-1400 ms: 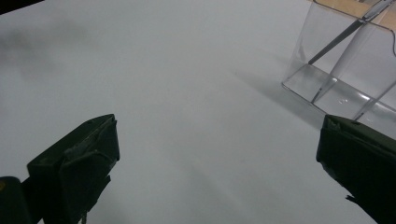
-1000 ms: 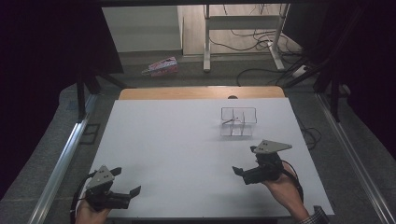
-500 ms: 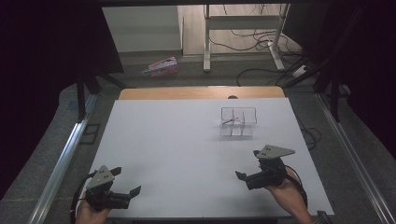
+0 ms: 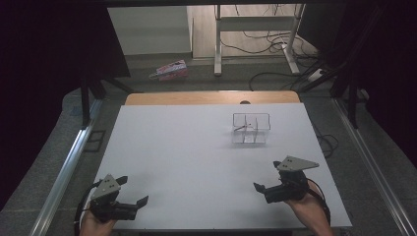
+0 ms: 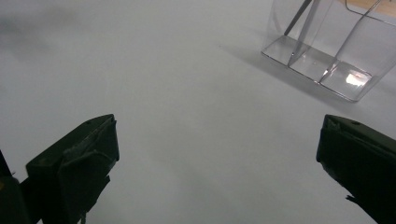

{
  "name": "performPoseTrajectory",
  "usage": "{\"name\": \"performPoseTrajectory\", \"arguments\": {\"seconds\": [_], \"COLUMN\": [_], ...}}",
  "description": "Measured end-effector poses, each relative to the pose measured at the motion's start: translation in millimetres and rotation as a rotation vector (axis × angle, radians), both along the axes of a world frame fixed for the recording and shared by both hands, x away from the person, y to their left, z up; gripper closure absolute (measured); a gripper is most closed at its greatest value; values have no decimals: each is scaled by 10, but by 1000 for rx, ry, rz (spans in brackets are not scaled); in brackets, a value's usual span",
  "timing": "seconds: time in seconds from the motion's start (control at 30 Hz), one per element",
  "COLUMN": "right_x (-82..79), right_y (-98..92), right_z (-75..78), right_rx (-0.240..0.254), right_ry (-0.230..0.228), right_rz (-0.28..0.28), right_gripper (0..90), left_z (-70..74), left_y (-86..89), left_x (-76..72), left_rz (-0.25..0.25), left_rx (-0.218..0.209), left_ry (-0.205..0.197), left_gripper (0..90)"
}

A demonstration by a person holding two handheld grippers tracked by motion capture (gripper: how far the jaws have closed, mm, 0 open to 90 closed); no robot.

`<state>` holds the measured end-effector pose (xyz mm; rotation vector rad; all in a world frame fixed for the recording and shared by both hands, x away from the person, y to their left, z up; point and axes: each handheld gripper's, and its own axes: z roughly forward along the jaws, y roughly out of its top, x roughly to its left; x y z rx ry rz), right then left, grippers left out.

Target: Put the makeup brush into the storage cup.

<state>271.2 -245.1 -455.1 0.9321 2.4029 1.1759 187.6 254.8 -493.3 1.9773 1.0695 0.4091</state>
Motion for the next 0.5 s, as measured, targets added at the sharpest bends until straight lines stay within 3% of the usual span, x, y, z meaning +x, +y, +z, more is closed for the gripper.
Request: {"name": "performPoseTrajectory", "arguments": {"seconds": [0.23, 0.5], "right_x": [-54, -115], "right_y": [-62, -144], "right_z": [-14, -19], "right_rx": [-25, -17], "right_ry": [-11, -13], "right_rz": [-17, -41], "right_gripper": [0, 0], "left_z": [0, 0], "left_y": [-1, -4], "left_x": [-1, -1], "left_rz": [0, -2], "left_rx": [2, 5], "left_ry": [0, 0], "left_gripper": [0, 0]}}
